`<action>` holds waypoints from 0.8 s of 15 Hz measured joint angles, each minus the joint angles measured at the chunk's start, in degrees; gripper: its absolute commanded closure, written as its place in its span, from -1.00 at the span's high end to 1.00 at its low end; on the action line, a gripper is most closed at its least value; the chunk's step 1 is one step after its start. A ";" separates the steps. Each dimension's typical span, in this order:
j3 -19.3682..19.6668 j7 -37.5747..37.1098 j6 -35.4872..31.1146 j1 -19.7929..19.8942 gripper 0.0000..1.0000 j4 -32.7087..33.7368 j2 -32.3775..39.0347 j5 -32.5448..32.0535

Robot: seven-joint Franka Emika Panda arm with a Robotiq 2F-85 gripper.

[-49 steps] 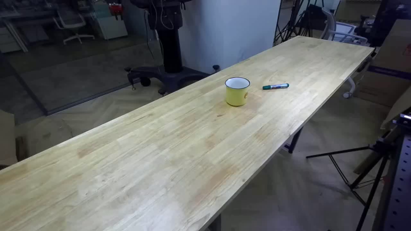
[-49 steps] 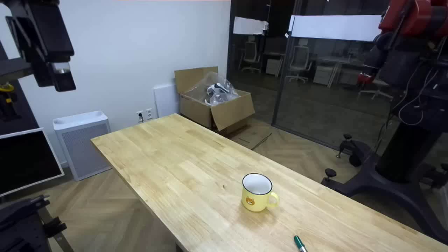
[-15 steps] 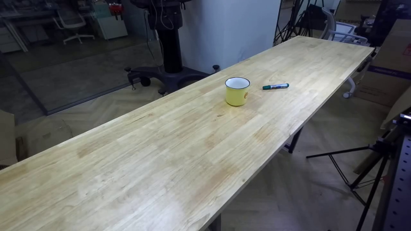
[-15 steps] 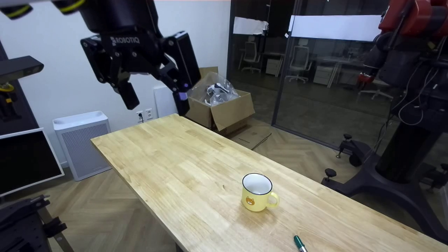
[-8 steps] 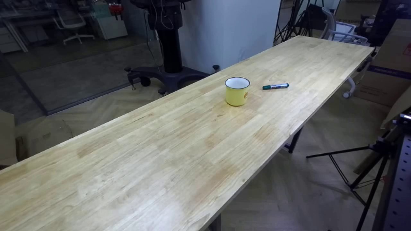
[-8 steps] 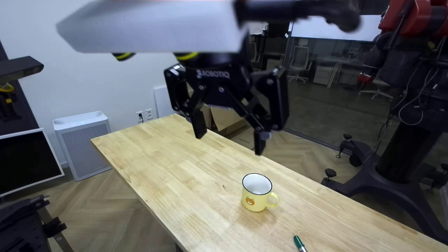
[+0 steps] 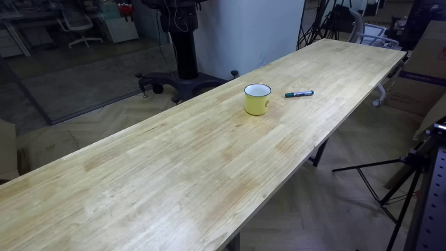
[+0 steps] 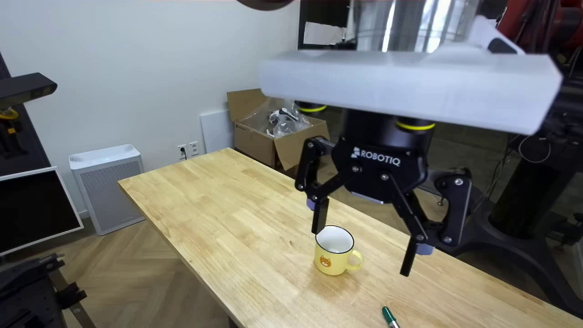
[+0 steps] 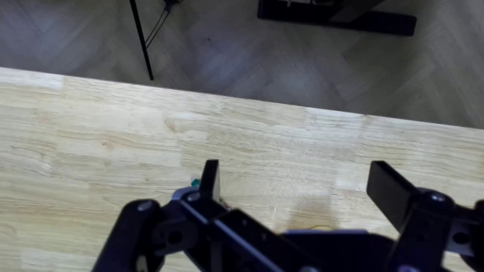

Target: Pick up the grey and green marker and put it in the yellow cup

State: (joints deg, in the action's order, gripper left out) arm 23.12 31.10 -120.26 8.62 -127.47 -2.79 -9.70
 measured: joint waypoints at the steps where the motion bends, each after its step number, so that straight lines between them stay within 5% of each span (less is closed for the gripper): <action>1: -0.62 -0.33 0.59 0.48 1.00 1.92 2.16 0.01; 7: -1.54 -0.51 1.24 1.47 1.00 4.49 4.93 -0.16; 12: -5.22 -1.57 -4.61 2.97 1.00 7.08 9.73 -2.10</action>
State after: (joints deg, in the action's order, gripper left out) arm 17.91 29.53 -124.87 11.58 -120.39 6.94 -11.80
